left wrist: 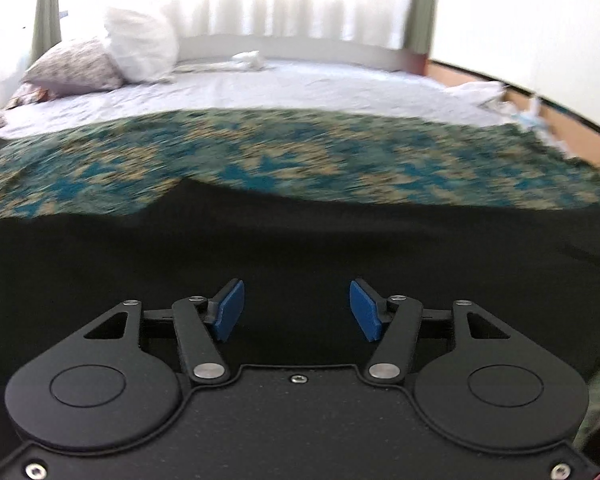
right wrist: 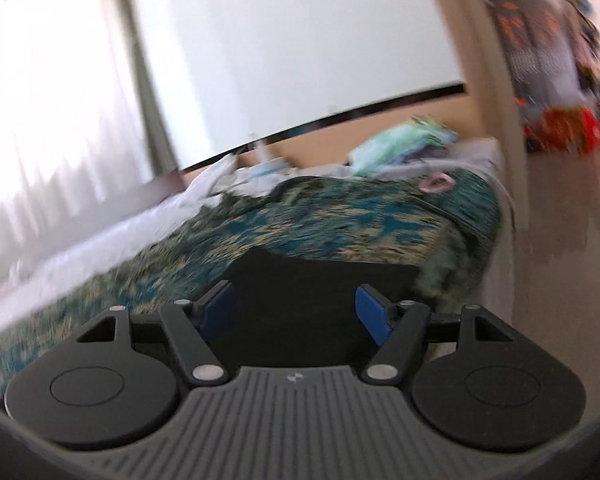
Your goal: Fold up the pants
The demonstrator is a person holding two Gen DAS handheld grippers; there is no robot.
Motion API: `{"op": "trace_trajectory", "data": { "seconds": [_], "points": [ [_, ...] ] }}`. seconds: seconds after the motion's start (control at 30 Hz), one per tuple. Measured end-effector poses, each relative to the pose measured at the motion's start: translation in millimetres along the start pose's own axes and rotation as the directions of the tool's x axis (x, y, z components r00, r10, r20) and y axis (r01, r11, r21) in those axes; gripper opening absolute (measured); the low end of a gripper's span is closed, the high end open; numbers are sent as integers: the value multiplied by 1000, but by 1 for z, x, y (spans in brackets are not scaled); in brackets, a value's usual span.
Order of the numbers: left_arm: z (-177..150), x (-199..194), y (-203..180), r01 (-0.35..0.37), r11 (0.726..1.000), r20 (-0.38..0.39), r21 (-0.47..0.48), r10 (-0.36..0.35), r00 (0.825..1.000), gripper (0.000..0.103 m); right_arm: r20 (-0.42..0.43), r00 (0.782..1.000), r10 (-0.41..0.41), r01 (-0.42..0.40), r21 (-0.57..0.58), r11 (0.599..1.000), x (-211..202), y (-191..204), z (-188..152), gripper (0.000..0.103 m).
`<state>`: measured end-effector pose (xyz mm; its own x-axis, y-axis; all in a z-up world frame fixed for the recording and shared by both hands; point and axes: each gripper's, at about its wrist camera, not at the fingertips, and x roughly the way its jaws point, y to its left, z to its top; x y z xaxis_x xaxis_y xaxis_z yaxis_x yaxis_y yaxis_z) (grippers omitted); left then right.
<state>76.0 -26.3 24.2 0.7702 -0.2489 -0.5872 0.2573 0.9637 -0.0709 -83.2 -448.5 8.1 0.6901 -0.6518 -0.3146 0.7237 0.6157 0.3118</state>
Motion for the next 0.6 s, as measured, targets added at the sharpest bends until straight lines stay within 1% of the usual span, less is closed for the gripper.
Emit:
{"op": "trace_trajectory", "data": {
  "seconds": [0.1, 0.2, 0.27, 0.37, 0.4, 0.43, 0.47, 0.5, 0.53, 0.6],
  "points": [
    [-2, -9, -36, 65, 997, 12, 40, -65, 998, 59, -25, 1000, 5, -3, 107, 994, -3, -22, 5, 79],
    [-7, -10, -73, 138, 986, -10, 97, -137, 990, 61, -33, 999, -16, 20, 108, 994, -2, -28, 6, 79],
    [-14, -11, -95, 167, 978, -25, 128, -166, 986, 61, -47, 998, -31, 36, 96, 995, -2, -28, 6, 79],
    [-28, -8, -118, 209, 966, -79, 151, -199, 977, 61, -63, 997, -35, 40, 89, 995, 0, -28, 2, 79],
    [-33, -7, -123, 219, 964, -102, 152, -205, 973, 61, -79, 996, -38, 45, 88, 995, 2, -28, 2, 79],
    [-39, -7, -126, 214, 964, -110, 160, -198, 974, 63, -88, 995, -40, 48, 85, 995, 2, -28, 2, 79],
    [-46, -11, -130, 196, 961, -84, 193, -183, 980, 64, -92, 995, -45, 52, 85, 995, 2, -27, 1, 79],
    [-49, -13, -134, 186, 957, -80, 222, -172, 982, 64, -99, 994, -51, 60, 87, 994, 2, -26, 1, 79],
    [-50, -13, -136, 183, 956, -79, 230, -169, 982, 64, -108, 993, -52, 61, 91, 994, 3, -26, 1, 79],
    [-51, -16, -133, 194, 960, -86, 202, -180, 980, 64, -115, 992, -42, 54, 108, 993, 3, -28, 0, 79]
  ]
}}
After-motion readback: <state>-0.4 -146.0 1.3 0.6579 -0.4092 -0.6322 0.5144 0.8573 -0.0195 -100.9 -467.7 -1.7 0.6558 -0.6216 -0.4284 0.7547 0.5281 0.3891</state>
